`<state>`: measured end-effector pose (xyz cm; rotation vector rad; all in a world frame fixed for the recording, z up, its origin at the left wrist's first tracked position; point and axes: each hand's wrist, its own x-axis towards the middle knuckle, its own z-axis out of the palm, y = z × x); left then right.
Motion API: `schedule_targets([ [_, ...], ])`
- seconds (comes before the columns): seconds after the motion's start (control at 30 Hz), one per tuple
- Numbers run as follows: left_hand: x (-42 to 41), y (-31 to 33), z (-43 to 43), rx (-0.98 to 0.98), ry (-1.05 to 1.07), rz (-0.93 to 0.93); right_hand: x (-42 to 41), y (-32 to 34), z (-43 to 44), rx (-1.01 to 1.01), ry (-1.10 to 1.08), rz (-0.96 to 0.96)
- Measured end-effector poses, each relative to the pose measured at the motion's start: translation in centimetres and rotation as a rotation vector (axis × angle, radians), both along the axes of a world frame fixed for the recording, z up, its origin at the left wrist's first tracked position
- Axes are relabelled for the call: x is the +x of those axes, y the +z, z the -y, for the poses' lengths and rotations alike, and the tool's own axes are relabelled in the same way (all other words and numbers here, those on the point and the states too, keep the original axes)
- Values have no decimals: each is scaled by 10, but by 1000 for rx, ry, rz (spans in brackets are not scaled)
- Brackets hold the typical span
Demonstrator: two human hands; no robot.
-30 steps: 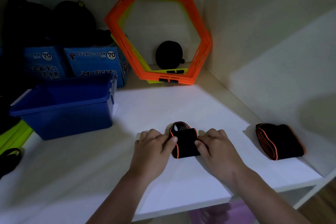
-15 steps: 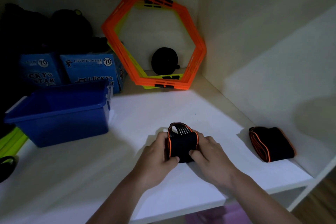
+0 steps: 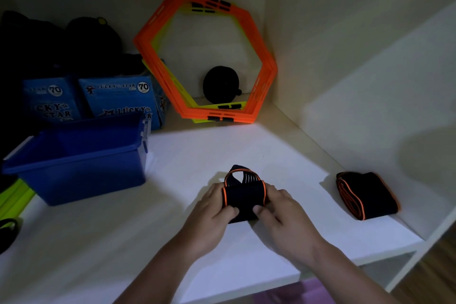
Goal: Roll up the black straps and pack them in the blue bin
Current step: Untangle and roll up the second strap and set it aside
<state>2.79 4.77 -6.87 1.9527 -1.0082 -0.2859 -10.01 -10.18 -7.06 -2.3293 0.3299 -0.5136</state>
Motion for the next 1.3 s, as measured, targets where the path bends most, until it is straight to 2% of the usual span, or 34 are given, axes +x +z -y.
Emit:
schedule_targets([
  [0.1, -2, 17, 7, -155, -16, -152, -3, 18, 9, 97, 2, 67],
  [0.23, 2, 42, 44, -294, -45, -307, 0, 56, 54, -3, -116, 119],
  [0.3, 4, 54, 74, -312, -26, -285, -2, 76, 82, -22, -157, 90],
  [0.37, 3, 62, 108, -300, -14, -326, -4, 95, 111, -107, -222, -28],
  [0.5, -1, 62, 177, -247, -22, -592, 3, 117, 159, -395, -442, -367],
  [0.7, -8, 32, 239, -191, 33, -827, 16, 96, 189, -522, -502, -652],
  [0.8, -4, 18, 251, -140, 80, -755, 24, 84, 189, -611, -496, -743],
  [0.93, 3, 8, 260, 0, 102, -436, 25, 79, 193, -694, -510, -748],
  [1.07, -2, 13, 260, 72, 123, -227, 19, 83, 193, -787, -490, -708],
  [1.2, -3, 18, 256, 100, 113, -185, 17, 83, 193, -766, -498, -653],
  [1.3, -3, 35, 246, 117, 114, -48, 16, 92, 188, -719, -505, -614],
])
